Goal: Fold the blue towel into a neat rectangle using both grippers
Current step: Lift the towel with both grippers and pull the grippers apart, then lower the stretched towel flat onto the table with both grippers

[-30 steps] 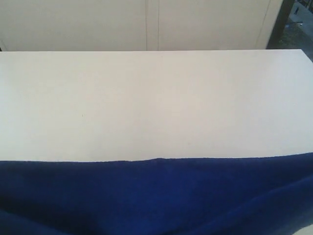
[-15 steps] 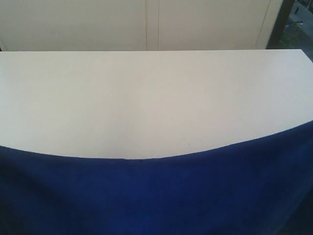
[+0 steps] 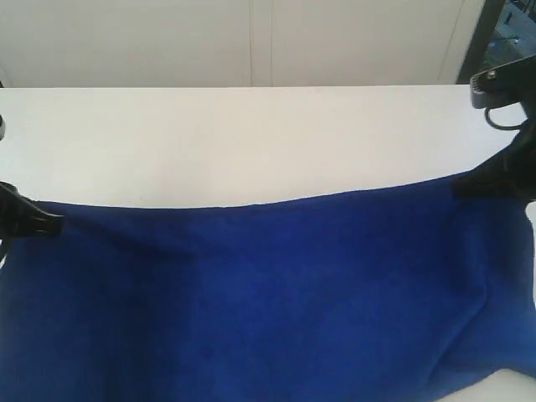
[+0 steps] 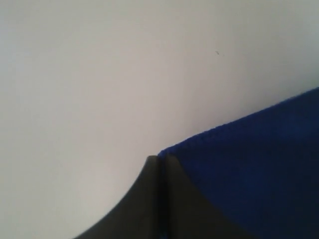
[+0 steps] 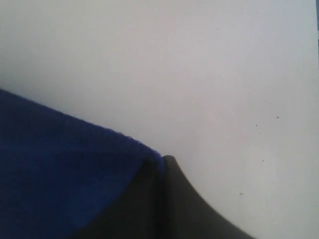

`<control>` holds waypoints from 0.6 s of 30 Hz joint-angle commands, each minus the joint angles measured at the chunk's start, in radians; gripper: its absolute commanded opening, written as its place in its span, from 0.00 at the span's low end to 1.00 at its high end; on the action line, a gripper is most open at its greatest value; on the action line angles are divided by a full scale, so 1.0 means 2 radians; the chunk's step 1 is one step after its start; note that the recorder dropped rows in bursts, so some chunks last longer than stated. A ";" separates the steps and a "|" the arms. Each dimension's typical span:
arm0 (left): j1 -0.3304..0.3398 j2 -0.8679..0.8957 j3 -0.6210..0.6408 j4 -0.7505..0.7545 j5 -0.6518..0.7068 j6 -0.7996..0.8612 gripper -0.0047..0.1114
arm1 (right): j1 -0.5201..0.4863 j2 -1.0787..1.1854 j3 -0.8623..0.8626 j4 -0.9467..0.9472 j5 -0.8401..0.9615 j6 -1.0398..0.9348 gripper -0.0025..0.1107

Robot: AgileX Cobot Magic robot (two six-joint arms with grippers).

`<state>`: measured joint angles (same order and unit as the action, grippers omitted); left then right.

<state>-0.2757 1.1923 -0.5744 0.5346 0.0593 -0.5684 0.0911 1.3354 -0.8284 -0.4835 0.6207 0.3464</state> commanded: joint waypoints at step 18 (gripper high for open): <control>0.077 0.321 -0.226 0.011 -0.131 0.013 0.04 | -0.067 0.281 -0.126 -0.273 -0.133 0.222 0.02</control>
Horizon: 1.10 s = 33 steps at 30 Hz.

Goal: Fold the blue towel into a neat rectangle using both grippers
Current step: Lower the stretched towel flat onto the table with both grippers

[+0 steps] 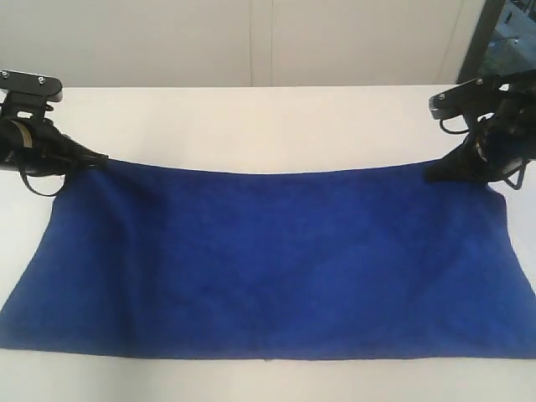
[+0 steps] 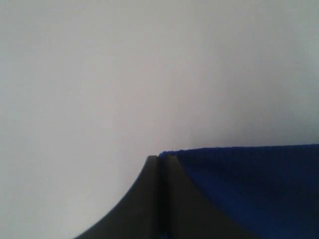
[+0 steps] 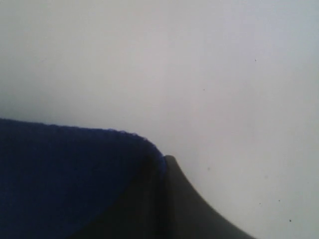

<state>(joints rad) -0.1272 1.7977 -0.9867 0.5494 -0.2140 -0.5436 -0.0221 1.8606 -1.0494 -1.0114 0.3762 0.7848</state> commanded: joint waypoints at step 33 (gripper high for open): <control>0.017 0.081 -0.078 0.004 0.030 0.004 0.36 | -0.019 0.084 -0.080 -0.057 -0.046 0.002 0.41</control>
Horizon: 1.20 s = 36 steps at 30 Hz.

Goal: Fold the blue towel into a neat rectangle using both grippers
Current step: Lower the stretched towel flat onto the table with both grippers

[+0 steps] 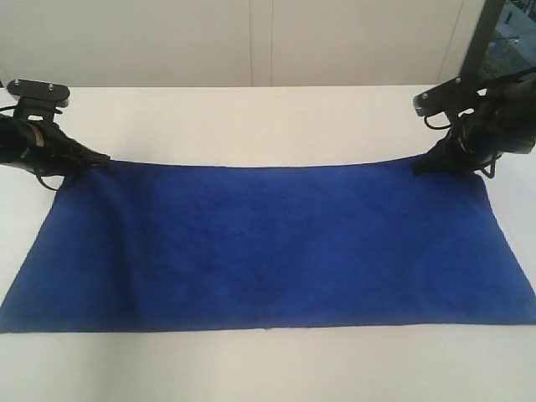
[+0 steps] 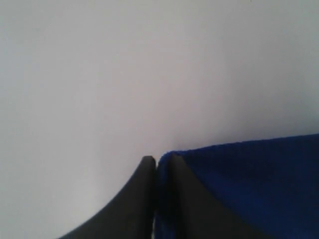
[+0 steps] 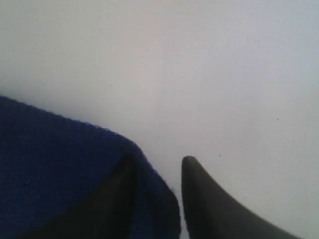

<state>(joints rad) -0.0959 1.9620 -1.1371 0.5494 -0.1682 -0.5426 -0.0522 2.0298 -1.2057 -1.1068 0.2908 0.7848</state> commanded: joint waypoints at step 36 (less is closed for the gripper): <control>0.012 -0.043 0.030 0.004 0.043 -0.021 0.04 | -0.010 0.053 -0.041 -0.037 0.018 0.067 0.02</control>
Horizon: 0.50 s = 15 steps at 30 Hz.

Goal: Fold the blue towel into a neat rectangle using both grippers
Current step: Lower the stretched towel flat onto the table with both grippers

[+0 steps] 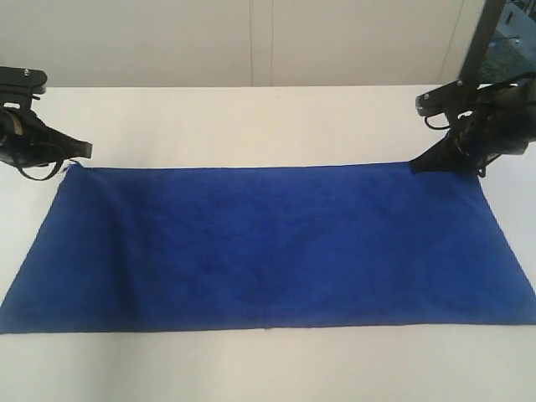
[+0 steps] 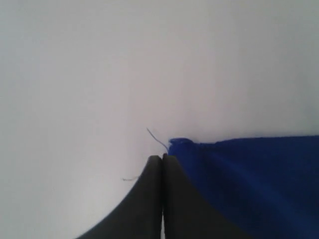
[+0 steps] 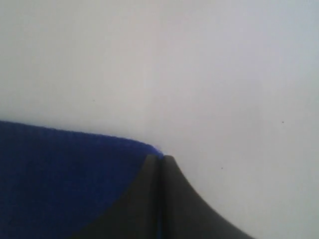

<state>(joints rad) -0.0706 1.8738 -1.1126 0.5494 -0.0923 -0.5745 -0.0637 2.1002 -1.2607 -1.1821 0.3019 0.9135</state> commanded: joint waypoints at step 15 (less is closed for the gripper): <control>-0.001 0.001 0.027 0.004 0.007 -0.003 0.04 | -0.004 0.024 -0.022 0.002 0.005 0.004 0.02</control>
<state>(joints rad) -0.0706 1.8756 -1.0684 0.5494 -0.0872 -0.5746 -0.0637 2.1688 -1.3067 -1.1856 0.3026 0.9157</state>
